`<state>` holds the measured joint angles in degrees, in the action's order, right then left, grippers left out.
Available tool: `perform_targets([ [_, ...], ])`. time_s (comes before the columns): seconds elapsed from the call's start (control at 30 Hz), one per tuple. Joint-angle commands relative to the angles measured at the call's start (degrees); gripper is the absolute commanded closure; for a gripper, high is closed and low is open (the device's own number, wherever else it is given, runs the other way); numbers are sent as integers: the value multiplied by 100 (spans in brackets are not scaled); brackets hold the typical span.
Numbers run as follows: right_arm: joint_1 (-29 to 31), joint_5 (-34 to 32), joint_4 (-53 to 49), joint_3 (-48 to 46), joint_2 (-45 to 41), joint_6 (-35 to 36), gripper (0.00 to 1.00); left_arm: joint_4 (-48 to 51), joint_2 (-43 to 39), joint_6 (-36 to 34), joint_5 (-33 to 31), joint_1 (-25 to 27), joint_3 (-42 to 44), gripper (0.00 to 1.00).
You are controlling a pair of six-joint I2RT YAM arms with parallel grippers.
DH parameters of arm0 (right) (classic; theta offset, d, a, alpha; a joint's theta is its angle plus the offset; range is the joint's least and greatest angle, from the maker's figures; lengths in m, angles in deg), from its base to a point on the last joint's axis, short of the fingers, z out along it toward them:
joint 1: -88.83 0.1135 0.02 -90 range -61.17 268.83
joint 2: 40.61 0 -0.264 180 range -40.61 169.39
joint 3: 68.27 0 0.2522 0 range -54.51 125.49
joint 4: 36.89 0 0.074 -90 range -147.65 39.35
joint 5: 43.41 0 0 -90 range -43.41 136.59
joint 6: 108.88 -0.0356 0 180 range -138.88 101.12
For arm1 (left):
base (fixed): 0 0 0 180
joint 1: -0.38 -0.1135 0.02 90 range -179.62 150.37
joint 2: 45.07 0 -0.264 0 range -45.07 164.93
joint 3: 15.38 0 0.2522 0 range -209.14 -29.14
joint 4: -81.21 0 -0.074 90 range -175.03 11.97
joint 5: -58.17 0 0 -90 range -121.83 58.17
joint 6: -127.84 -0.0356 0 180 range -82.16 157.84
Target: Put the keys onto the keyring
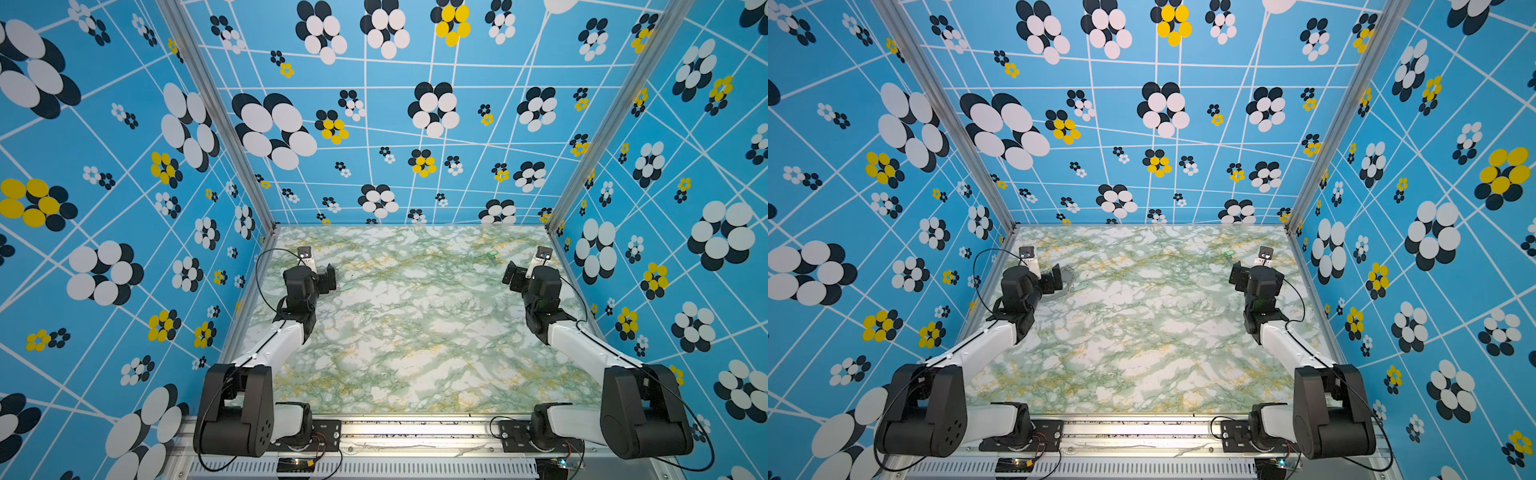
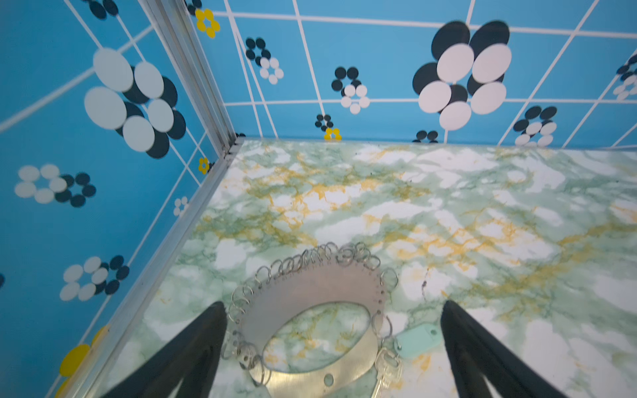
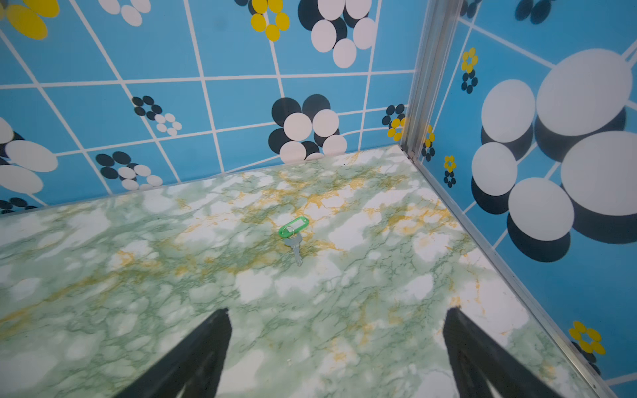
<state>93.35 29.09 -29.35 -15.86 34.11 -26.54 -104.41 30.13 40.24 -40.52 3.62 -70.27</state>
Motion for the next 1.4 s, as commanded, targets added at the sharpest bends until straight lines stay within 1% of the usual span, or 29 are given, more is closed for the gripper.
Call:
perform_targets([
  [0.0,160,560,-1938,530,98,-488,1,2190,139,475,-74,53,-538,3],
  [0.1,520,909,-2565,1019,187,-514,1,2741,588,782,191,53,-990,8],
  [0.17,686,1075,-2909,1299,231,-518,1,2929,957,913,439,53,-1288,10],
  [0.3,875,1236,-3411,1690,245,-514,1,3342,1862,1182,834,66,-1957,14],
  [0.47,976,1347,-3750,1873,139,-464,1,3692,2793,1220,1063,137,-2672,15],
  [0.67,1025,1387,-4007,1988,69,-380,1,4095,3482,1286,1135,141,-3373,17],
  [0.87,1033,1375,-4087,2028,12,-328,1,4449,3937,1311,1100,123,-3817,17],
  [1.0,1030,1357,-4183,2124,1,-284,1,4856,4259,1425,1244,106,-4214,18],
  [1.17,1031,1285,-4219,2154,-97,-214,1,4975,4447,1537,1345,115,-4305,18],
  [1.27,1030,1249,-4266,2168,-141,-167,1,5083,4590,1597,1648,139,-4354,23],
  [1.37,1034,1253,-4377,2210,-168,-126,1,5175,4606,1573,1956,303,-4301,27],
])
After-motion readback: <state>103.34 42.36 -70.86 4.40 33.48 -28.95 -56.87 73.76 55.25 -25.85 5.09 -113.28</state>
